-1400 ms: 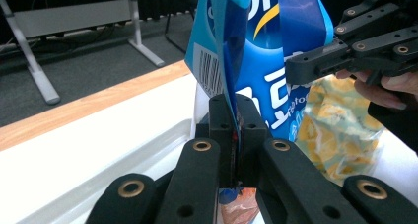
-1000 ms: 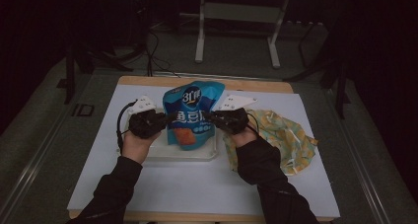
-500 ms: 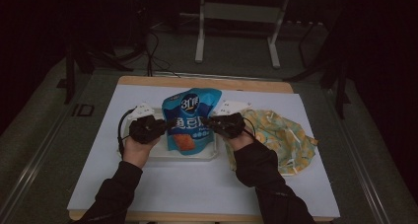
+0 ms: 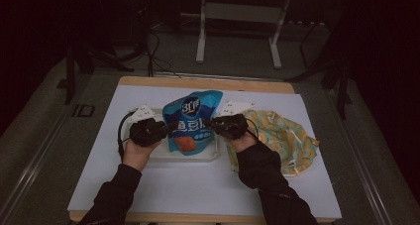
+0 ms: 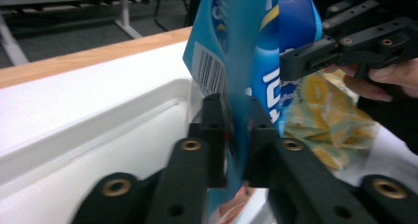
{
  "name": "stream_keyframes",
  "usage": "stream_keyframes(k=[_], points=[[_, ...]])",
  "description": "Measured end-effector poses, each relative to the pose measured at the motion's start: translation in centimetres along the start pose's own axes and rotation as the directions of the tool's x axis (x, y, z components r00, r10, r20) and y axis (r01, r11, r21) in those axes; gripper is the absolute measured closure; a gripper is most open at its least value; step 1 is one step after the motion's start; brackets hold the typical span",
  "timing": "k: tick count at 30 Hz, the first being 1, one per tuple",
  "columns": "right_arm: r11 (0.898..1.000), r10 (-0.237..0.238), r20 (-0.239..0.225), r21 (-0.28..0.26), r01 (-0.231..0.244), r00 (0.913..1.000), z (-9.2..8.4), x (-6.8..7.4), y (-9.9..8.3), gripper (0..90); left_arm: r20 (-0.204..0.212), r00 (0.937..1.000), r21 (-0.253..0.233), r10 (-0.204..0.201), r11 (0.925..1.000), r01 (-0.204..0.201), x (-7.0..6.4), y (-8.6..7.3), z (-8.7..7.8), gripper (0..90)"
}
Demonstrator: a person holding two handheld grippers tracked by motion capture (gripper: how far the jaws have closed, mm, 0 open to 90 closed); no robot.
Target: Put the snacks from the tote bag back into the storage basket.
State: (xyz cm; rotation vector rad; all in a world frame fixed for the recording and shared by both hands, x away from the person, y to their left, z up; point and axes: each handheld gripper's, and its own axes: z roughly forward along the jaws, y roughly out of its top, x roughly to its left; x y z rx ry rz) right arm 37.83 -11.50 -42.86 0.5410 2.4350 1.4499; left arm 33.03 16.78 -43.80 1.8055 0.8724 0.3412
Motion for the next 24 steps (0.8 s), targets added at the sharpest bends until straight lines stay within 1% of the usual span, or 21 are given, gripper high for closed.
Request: stream_keyframes(k=[2,4,5,7,8,10,11,12,14,17,19,21,22,23,24], points=[[1.0,0.004,-0.002,-0.001,-0.004,1.0,-0.1,-0.1,0.0,83.7,-0.007,1.0,-0.001,0.004,1.0,-0.004,-0.1,0.1,0.0,73.9],[1.0,0.009,0.006,-0.006,-0.009,0.9999,-0.3,-0.1,0.1,80.9,-0.017,0.9998,-0.009,-0.005,0.9999,0.005,0.0,0.1,-0.2,68.0],[1.0,0.016,0.001,-0.008,-0.016,0.9999,-0.4,-0.2,0.1,78.7,-0.012,0.9998,-0.011,-0.015,0.9998,0.015,0.1,0.1,-0.3,67.0],[1.0,0.016,0.003,-0.013,-0.016,0.9999,-0.6,-0.2,0.2,72.9,-0.015,0.9997,-0.017,-0.02,0.9997,0.02,0.2,-0.1,-0.6,63.0],[1.0,0.022,-0.002,-0.012,-0.022,0.9998,-0.7,-0.2,0.3,71.0,-0.014,0.9997,-0.016,-0.022,0.9996,0.022,0.3,-0.2,-0.7,62.9],[1.0,0.022,-0.001,-0.017,-0.022,0.9997,-0.8,-0.3,0.4,66.4,-0.012,0.9995,-0.02,-0.031,0.9993,0.03,0.3,-0.4,-0.9,59.9],[1.0,0.026,-0.008,-0.013,-0.026,0.9996,-0.9,-0.3,0.4,63.4,-0.008,0.9995,-0.018,-0.03,0.9994,0.03,0.3,-0.5,-0.9,59.8],[1.0,0.027,-0.009,-0.011,-0.027,0.9996,-0.9,-0.3,0.4,62.1,-0.01,0.9996,-0.017,-0.027,0.9995,0.027,0.3,-0.6,-1.0,57.8],[1.0,0.025,-0.005,-0.013,-0.025,0.9997,-1.0,-0.3,0.4,56.9,-0.011,0.9995,-0.009,-0.028,0.9996,0.028,0.2,-0.6,-1.0,51.0],[1.0,0.024,-0.006,-0.009,-0.024,0.9997,-1.1,-0.2,0.3,52.1,-0.004,0.9994,-0.01,-0.035,0.9994,0.035,0.0,-0.6,-1.2,42.3],[1.0,0.025,-0.002,0.0,-0.025,0.9997,-1.2,-0.2,0.2,46.8,0.001,0.999,-0.015,-0.045,0.9989,0.045,-0.1,-0.6,-1.3,34.2],[1.0,0.028,-0.005,-0.002,-0.028,0.9996,-1.5,-0.2,0.1,40.7,0.005,0.9989,-0.016,-0.046,0.9988,0.046,-0.2,-0.6,-1.4,27.7],[1.0,0.028,-0.005,-0.002,-0.028,0.9996,-1.5,-0.2,0.1,40.7,0.005,0.9989,-0.016,-0.046,0.9988,0.046,-0.2,-0.6,-1.4,23.3],[1.0,0.03,-0.005,-0.003,-0.03,0.9995,-1.6,-0.2,0.1,40.7,0.005,0.9989,-0.016,-0.046,0.9988,0.046,-0.2,-0.6,-1.4,23.3],[0.999,0.033,-0.003,-0.014,-0.033,0.9995,-2.0,-0.3,-0.1,33.5,0.051,0.9974,-0.021,-0.051,0.9984,0.052,-0.1,-0.8,-1.5,14.9]])
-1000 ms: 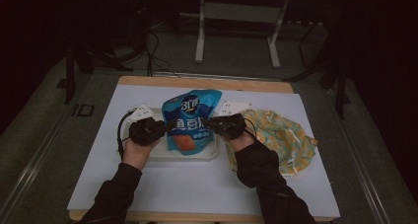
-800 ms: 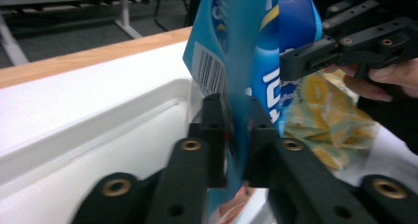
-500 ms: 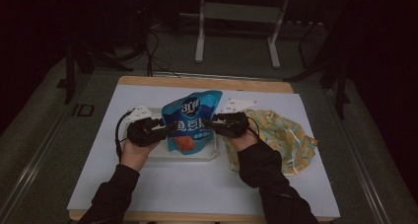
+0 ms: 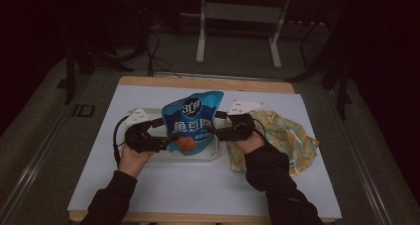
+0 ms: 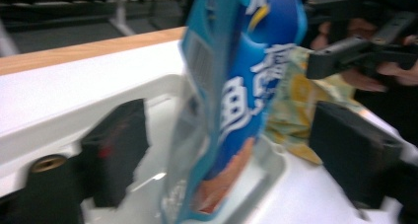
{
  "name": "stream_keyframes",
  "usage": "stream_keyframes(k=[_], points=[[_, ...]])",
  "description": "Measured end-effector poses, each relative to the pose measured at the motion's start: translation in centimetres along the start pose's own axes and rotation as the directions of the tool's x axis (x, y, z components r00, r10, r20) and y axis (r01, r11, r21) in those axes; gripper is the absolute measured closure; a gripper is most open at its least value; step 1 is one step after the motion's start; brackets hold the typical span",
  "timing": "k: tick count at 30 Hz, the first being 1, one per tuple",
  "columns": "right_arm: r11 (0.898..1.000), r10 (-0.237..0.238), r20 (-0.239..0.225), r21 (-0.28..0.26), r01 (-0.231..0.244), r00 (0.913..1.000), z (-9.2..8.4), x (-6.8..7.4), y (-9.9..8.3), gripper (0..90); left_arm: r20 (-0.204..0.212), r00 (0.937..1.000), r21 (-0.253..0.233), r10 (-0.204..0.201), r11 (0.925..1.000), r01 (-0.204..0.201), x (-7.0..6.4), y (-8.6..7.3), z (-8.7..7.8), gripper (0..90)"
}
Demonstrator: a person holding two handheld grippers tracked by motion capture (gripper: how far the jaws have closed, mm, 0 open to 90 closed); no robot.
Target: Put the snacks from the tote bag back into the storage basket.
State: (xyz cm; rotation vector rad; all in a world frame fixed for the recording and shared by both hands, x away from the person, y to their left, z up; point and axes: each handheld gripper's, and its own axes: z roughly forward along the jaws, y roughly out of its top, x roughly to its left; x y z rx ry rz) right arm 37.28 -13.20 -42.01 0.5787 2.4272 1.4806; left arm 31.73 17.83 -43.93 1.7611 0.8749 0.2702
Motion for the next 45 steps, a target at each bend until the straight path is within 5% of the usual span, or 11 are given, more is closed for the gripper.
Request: stream_keyframes(k=[5,9,13,17,33,45], points=[[1.0,0.006,-0.006,-0.009,-0.006,1.0,-0.8,0.0,-0.4,20.9,0.026,0.9993,0.024,0.029,0.9993,-0.03,-0.5,-0.7,0.4,2.2],[1.0,0.004,-0.008,-0.015,-0.004,1.0,-1.3,0.2,-0.7,16.1,0.021,0.9995,0.007,0.021,0.9997,-0.022,-0.9,-1.2,0.4,2.2],[1.0,0.013,-0.009,-0.022,-0.014,0.9999,-1.9,0.2,-1.0,15.8,0.02,0.9998,0.009,0.01,0.9999,-0.01,-1.1,-1.6,0.2,2.1],[0.999,0.015,0.007,-0.032,-0.015,0.9999,-2.6,0.2,-1.4,15.8,-0.002,0.9991,0.039,0.043,0.9983,-0.043,-1.6,-2.1,0.0,2.1],[0.998,0.012,0.044,-0.058,-0.01,0.9989,-5.8,1.4,-3.0,15.4,0.015,0.9999,-0.008,0.001,1.0,0.0,-4.2,-3.7,-1.5,2.1],[0.999,0.006,0.078,-0.054,-0.002,0.997,-8.4,2.3,-4.9,15.5,0.058,0.9965,-0.003,0.06,0.9982,-0.06,-6.4,-4.4,-1.3,2.2]])
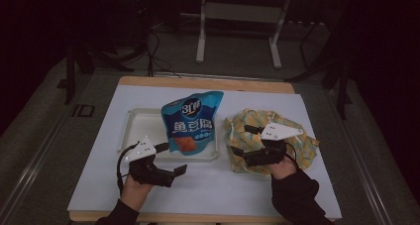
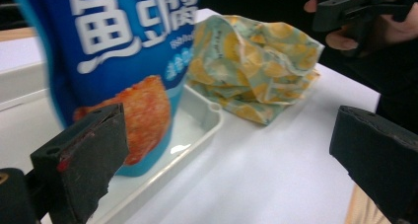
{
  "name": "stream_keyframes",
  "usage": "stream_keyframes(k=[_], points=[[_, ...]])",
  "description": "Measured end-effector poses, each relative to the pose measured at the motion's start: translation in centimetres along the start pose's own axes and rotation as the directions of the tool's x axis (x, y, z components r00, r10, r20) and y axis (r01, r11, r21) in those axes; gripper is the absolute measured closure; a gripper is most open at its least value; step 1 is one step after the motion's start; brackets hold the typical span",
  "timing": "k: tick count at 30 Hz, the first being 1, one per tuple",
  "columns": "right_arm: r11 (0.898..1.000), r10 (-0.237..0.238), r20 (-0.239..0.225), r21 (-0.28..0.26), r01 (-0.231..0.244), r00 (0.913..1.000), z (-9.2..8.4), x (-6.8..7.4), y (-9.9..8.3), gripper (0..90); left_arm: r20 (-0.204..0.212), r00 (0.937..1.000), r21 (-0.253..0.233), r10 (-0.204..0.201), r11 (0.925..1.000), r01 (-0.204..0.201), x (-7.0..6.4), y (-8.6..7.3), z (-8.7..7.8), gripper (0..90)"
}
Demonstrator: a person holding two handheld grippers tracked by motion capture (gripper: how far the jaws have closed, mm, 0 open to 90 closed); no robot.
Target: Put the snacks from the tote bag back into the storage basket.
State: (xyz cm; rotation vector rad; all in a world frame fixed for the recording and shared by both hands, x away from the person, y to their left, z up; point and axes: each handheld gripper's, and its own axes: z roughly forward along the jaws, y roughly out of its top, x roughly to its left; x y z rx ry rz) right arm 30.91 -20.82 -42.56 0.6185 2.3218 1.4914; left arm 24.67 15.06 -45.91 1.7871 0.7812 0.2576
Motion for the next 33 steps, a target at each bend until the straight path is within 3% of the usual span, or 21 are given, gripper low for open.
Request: stream_keyframes(k=[9,28,33], points=[[1.0,0.005,0.023,0.02,-0.005,0.9997,-1.6,0.3,-2.1,15.4,0.073,0.9963,0.02,0.046,0.9987,-0.047,-1.3,0.1,1.5,2.2],[0.999,0.035,0.113,0.033,-0.039,0.993,-5.4,0.6,-6.2,15.4,0.144,0.985,0.087,0.095,0.9903,-0.108,-2.1,-1.0,4.8,2.2],[0.999,0.022,0.149,0.039,-0.028,0.9886,-6.0,0.6,-7.1,15.3,0.16,0.9813,0.091,0.107,0.9883,-0.122,-2.0,-1.4,5.3,2.1]])
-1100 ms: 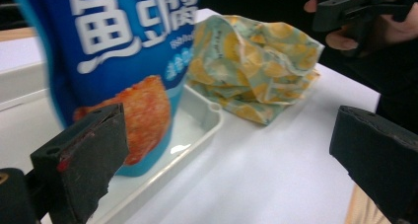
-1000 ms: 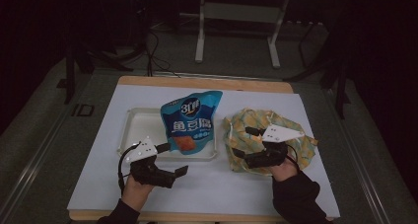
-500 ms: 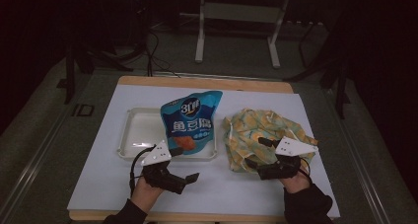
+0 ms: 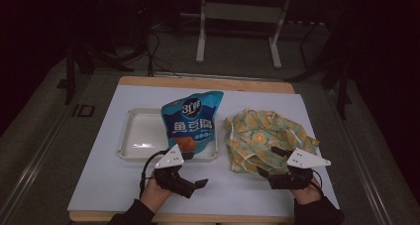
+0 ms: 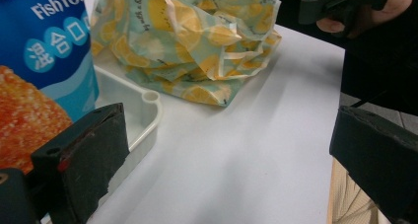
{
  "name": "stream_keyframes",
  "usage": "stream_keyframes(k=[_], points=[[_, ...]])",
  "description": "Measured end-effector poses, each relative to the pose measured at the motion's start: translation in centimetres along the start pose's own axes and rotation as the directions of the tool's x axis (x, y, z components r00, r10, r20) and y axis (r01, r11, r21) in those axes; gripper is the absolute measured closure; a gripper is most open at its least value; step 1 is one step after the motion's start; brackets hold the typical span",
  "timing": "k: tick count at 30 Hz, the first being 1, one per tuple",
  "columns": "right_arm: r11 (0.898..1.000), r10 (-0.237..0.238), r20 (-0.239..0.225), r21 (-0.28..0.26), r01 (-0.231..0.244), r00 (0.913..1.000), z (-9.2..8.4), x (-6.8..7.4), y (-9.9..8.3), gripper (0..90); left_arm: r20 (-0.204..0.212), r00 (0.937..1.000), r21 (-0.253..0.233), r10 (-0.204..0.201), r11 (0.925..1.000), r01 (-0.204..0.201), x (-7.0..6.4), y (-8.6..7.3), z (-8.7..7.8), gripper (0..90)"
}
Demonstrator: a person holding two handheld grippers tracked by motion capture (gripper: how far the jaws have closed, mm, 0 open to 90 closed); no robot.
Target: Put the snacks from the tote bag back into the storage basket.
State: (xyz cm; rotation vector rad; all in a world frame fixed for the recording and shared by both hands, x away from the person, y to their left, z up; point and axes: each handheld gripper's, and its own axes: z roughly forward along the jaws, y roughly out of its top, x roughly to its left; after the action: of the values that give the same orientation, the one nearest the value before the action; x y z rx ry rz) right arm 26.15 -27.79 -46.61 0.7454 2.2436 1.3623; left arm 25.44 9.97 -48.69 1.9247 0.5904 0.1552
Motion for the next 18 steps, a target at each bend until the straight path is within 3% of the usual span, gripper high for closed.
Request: stream_keyframes(k=[6,11,18], points=[[0.999,0.034,0.037,-0.015,-0.034,0.9987,-0.7,-0.1,-1.3,14.7,-0.005,0.9998,-0.007,0.02,0.9998,-0.02,0.1,-0.4,0.2,2.2],[0.999,0.043,0.094,-0.031,-0.04,0.9947,-1.4,-0.3,-2.4,14.5,-0.005,0.9994,-0.002,0.036,0.9994,-0.036,0.0,-0.8,0.4,2.2],[0.997,0.07,0.12,-0.053,-0.064,0.9903,-2.1,-0.8,-3.0,14.3,0.007,0.9992,0.011,0.038,0.9992,-0.038,-0.1,-1.1,0.8,2.2]])
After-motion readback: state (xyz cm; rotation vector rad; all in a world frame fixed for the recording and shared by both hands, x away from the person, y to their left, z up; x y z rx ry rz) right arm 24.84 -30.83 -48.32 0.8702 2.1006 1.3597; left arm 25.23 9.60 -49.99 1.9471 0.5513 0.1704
